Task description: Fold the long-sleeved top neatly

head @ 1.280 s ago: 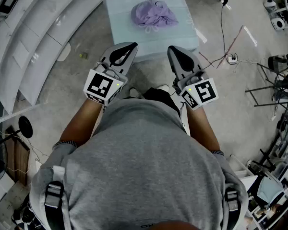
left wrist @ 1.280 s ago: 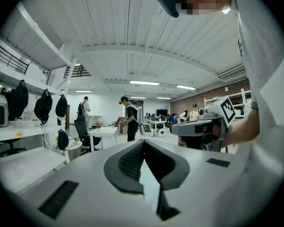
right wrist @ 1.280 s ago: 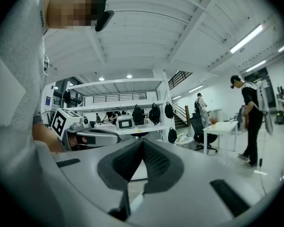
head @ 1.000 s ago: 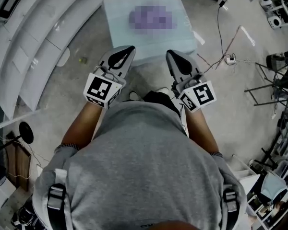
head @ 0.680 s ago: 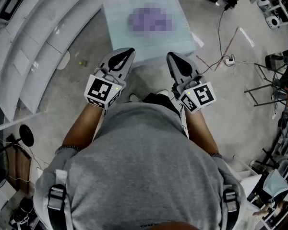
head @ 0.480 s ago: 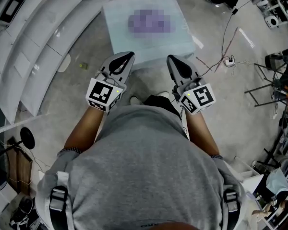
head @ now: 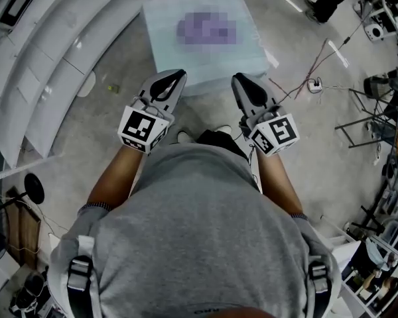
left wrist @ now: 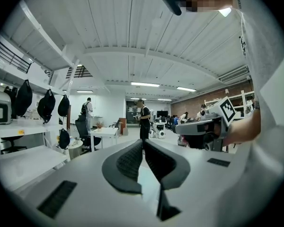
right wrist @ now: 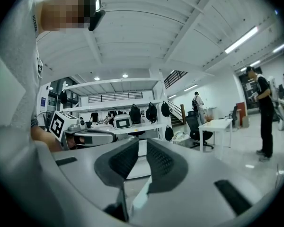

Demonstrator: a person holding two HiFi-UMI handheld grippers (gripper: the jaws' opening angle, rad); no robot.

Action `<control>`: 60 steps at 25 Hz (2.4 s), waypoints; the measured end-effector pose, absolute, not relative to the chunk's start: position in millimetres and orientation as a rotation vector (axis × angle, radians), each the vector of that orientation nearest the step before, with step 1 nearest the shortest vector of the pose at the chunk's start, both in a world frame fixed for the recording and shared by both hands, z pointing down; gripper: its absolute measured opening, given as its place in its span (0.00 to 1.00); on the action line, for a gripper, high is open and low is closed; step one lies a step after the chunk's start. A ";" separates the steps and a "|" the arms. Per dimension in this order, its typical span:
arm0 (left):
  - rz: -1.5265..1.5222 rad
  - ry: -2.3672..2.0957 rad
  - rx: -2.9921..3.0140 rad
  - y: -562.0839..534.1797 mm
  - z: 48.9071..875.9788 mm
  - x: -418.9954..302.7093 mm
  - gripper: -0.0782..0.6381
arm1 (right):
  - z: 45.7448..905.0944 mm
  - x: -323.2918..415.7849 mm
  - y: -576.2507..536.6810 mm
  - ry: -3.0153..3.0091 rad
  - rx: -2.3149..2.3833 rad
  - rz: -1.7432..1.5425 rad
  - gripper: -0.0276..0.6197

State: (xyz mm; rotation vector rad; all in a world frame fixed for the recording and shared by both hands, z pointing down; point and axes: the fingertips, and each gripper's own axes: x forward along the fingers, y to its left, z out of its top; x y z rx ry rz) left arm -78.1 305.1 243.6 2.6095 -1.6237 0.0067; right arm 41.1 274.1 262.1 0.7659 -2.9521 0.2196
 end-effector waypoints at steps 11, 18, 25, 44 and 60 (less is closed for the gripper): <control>-0.014 -1.634 2.570 297.9 247.3 -88.1 0.55 | 270.1 43.5 260.6 -2.903 0.750 0.243 0.71; -0.005 -1.609 2.564 281.2 253.4 -82.4 0.55 | 269.0 58.5 244.9 -2.871 0.777 0.240 0.72; 0.030 -1.603 2.535 238.2 267.6 -62.7 0.55 | 283.6 83.9 200.9 -2.862 0.774 0.264 0.72; 0.205 -1.778 2.313 67.4 294.7 -2.1 0.54 | 312.6 127.0 7.6 -2.881 0.470 0.363 0.72; 0.327 -1.843 2.167 -3.2 353.5 -14.4 0.49 | 379.8 102.7 -55.6 -2.770 0.242 0.415 0.72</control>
